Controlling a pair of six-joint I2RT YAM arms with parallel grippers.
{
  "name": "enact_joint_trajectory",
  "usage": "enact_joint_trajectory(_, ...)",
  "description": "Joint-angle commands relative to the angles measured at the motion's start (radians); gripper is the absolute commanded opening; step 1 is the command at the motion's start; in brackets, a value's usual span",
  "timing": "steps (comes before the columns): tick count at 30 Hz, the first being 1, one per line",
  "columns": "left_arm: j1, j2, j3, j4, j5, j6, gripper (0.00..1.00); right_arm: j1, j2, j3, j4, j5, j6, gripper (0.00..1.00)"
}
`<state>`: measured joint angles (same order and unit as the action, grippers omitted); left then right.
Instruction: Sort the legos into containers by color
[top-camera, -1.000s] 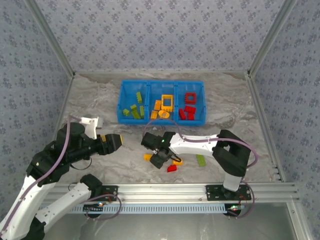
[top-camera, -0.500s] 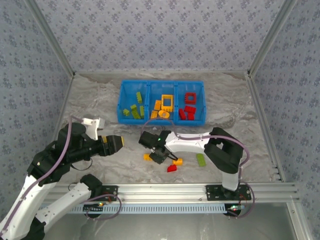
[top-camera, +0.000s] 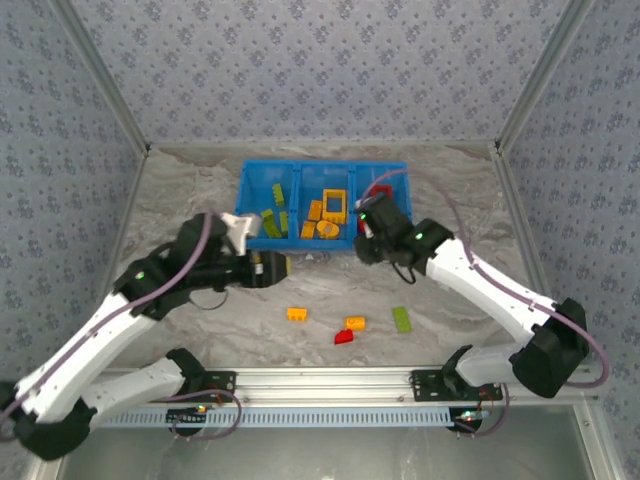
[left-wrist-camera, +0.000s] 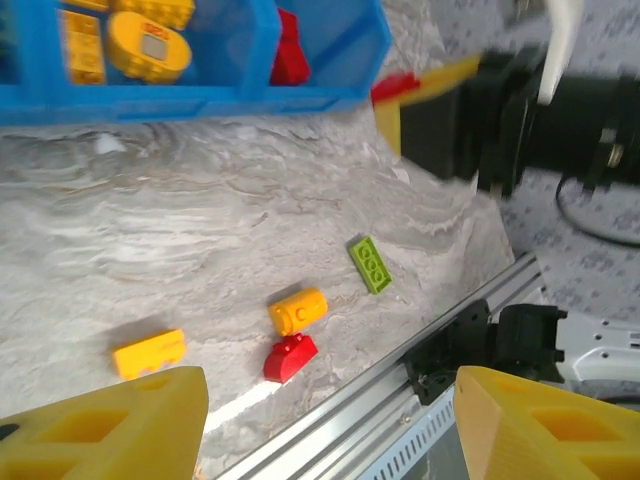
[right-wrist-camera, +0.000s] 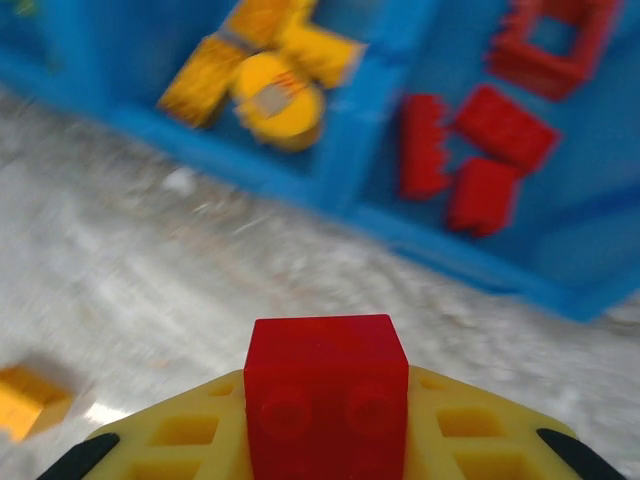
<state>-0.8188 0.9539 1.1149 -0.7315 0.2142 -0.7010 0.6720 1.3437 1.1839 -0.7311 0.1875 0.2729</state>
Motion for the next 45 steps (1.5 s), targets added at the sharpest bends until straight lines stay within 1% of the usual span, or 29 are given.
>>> enact_joint_trajectory(1,-0.126,0.118,0.068,0.13,-0.147,0.007,0.66,-0.071,0.133,0.084,-0.075,0.035,0.042,0.33)
enact_joint_trajectory(3,-0.199,0.178,0.07,0.176,-0.217,0.003,0.65,-0.102,0.224,0.154,-0.103,0.104,0.083,0.33)
enact_joint_trajectory(6,-0.255,0.235,0.067,0.239,-0.258,-0.013,0.65,-0.138,0.36,0.253,-0.164,0.181,0.135,0.34)
enact_joint_trajectory(9,-0.292,0.27,0.083,0.248,-0.288,-0.015,0.65,-0.152,0.479,0.334,-0.222,0.236,0.165,0.33)
enact_joint_trajectory(14,-0.312,0.284,0.082,0.257,-0.291,-0.01,0.65,-0.156,0.595,0.405,-0.273,0.304,0.198,0.32)
enact_joint_trajectory(19,-0.313,0.279,0.083,0.249,-0.291,-0.008,0.65,-0.168,0.635,0.422,-0.274,0.307,0.213,0.33)
enact_joint_trajectory(23,-0.315,0.285,0.083,0.262,-0.264,0.003,0.65,-0.177,0.656,0.418,-0.272,0.305,0.227,0.35)
enact_joint_trajectory(25,-0.317,0.294,0.082,0.269,-0.246,0.007,0.65,-0.178,0.664,0.417,-0.267,0.297,0.229,0.38)
enact_joint_trajectory(28,-0.325,0.308,0.083,0.278,-0.236,0.009,0.65,-0.175,0.672,0.422,-0.264,0.293,0.23,0.46)
enact_joint_trajectory(30,-0.331,0.316,0.086,0.278,-0.233,0.01,0.65,-0.172,0.67,0.424,-0.264,0.294,0.233,0.53)
enact_joint_trajectory(31,-0.332,0.319,0.086,0.279,-0.234,0.009,0.65,-0.171,0.669,0.425,-0.263,0.293,0.235,0.55)
enact_joint_trajectory(35,-0.335,0.325,0.092,0.282,-0.231,0.003,0.65,-0.157,0.634,0.436,-0.264,0.309,0.233,0.56)
enact_joint_trajectory(39,-0.336,0.348,0.097,0.285,-0.228,-0.037,0.65,-0.133,0.552,0.46,-0.267,0.322,0.229,0.53)
enact_joint_trajectory(43,-0.336,0.402,0.114,0.287,-0.228,-0.145,0.63,-0.128,0.42,0.457,-0.277,0.337,0.238,0.52)
enact_joint_trajectory(45,-0.333,0.46,0.154,0.249,-0.23,-0.231,0.63,-0.131,0.324,0.439,-0.286,0.338,0.223,0.52)
